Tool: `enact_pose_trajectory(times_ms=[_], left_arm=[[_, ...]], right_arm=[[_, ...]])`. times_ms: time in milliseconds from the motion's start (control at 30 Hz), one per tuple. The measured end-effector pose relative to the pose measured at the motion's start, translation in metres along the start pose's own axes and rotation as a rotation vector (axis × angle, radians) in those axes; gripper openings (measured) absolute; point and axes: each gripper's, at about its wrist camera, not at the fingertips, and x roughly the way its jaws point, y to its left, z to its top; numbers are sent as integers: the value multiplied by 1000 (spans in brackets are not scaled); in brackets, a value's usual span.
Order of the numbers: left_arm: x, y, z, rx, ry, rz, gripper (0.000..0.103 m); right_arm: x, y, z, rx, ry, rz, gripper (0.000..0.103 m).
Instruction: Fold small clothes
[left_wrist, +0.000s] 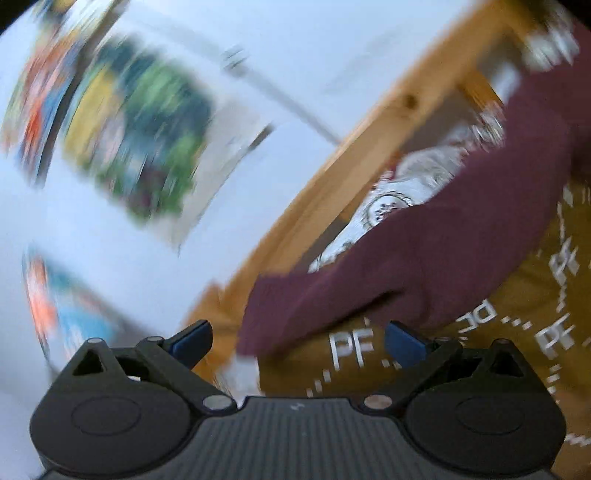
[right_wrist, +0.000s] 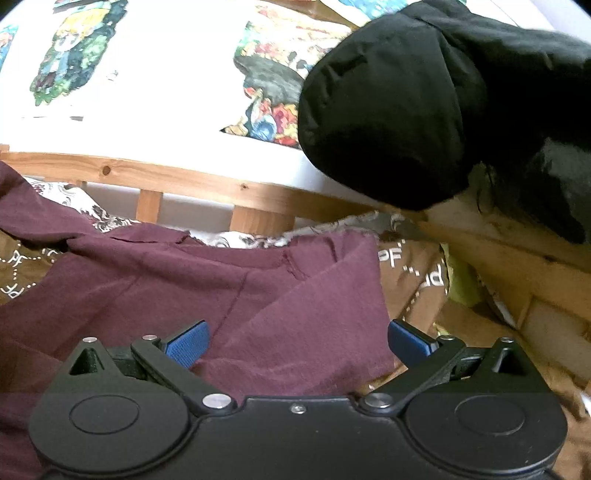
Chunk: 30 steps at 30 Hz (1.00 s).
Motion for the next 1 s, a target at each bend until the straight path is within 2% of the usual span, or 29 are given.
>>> enact_pose_trajectory(times_ms=[33,67,100,133,200,267,367,433,567,667,800,900,1000], left_arm=[[6,-7,6,58,-2,7,101],[13,-11,11,102,9,0,94],[22,-14,16,133,35,-17,79],[29,-15,19,144,66,-35,71],[44,-12,26,131,153,-71,34],[53,-5,28,105,229,-106,13],[41,7,30,65,267,-171,7],[26,15,33,27,323,-213,6],[-9,15,37,-29,451,-406,5],[-37,19,47,-160,506,-612,5],[-68,21,67,-327,529,-829,5],[-85,20,87,-410,504,-961,5],[-104,15,112,-428,445,-1063,5]], right_arm=[[3,-2,-2,12,13,-3,102],[6,-3,-4,25,25,-4,102],[9,-5,-6,38,39,-3,102],[12,-6,-8,48,52,-5,102],[16,-8,-10,62,72,-4,102],[18,-10,-13,75,85,-4,102],[18,-12,-13,87,82,-8,102],[17,-14,-11,93,69,-15,102],[14,-18,-7,113,45,-21,102],[10,-18,-3,113,28,-14,102],[0,-16,5,98,-8,-4,102],[-7,-17,12,100,-38,-3,102],[-11,-18,18,103,-52,14,102]])
